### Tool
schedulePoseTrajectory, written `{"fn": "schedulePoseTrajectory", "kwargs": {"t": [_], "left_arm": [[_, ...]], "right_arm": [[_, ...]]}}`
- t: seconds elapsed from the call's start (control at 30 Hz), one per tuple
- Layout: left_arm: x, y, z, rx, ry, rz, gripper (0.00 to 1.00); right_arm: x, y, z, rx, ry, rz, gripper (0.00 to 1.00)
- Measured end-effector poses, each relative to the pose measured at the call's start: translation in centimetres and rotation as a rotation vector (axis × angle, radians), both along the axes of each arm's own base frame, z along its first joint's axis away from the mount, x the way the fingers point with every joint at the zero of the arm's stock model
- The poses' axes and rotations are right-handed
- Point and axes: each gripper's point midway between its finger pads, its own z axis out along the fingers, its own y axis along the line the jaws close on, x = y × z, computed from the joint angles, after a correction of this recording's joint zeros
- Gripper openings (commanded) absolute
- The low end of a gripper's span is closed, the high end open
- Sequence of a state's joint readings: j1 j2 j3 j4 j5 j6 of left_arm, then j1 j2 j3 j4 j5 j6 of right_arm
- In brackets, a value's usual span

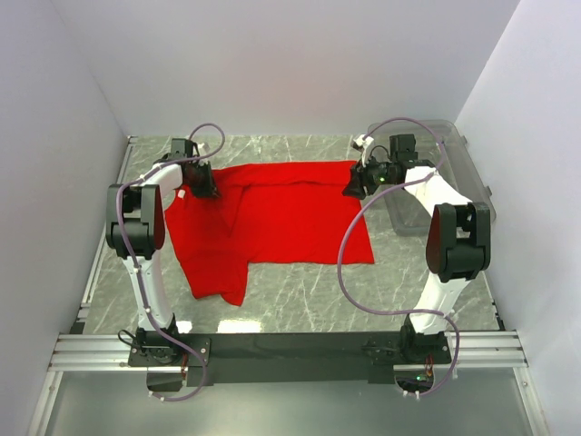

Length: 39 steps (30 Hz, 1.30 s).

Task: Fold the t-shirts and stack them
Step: Fold the tshirt

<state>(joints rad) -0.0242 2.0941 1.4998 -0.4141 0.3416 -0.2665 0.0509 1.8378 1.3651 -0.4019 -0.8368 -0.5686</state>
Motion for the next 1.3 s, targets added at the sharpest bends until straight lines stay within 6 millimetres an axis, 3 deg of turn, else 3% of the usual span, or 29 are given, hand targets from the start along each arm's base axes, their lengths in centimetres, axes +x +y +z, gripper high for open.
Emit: {"fn": "schedulePoseTrajectory", "kwargs": {"t": [0.07,0.3,0.5,0.67,0.7,0.87,0.93,1.0,1.1,1.2,1.3], "left_arm": [[0.0,0.0,0.0,0.003,0.0,-0.006,0.01],[0.0,-0.5,0.4,-0.02,-0.011,-0.032,0.01],[-0.5,-3.2,2.4,-0.169,-0.06,-0.123,0.01],[-2.9,-6.7,4.2,-0.331,-0.062,-0.242,0.01],[-3.5,-7.5,4.4,-0.36,-0.057,-0.276,0.04],[-6.9,-10.7,4.8,-0.452,-0.015,-0.441,0.33],[-8.2,-11.5,4.6,-0.482,0.001,-0.483,0.5],[-9.2,-11.7,4.5,-0.502,0.017,-0.504,0.55],[-9.5,-11.5,5.3,-0.509,0.005,-0.517,0.56],[-8.4,-10.4,7.4,-0.46,-0.079,-0.476,0.57],[-6.5,-7.0,10.7,-0.35,-0.216,-0.346,0.75]], "right_arm": [[0.0,-0.1,0.0,0.001,0.0,-0.002,0.54],[0.1,-0.3,0.3,0.002,-0.004,-0.009,0.54],[0.1,-0.4,0.5,0.003,-0.009,-0.011,0.54],[0.1,-0.5,0.7,0.004,-0.014,-0.013,0.54],[0.1,-0.6,0.8,0.004,-0.016,-0.015,0.54],[0.2,-0.9,1.0,0.005,-0.021,-0.022,0.54],[0.2,-1.0,1.0,0.005,-0.021,-0.023,0.54],[0.2,-1.0,1.0,0.005,-0.021,-0.023,0.54],[0.2,-1.0,1.0,0.004,-0.02,-0.023,0.54],[0.2,-1.0,1.0,0.005,-0.02,-0.024,0.54],[0.2,-1.0,1.0,0.004,-0.021,-0.024,0.54]]}}
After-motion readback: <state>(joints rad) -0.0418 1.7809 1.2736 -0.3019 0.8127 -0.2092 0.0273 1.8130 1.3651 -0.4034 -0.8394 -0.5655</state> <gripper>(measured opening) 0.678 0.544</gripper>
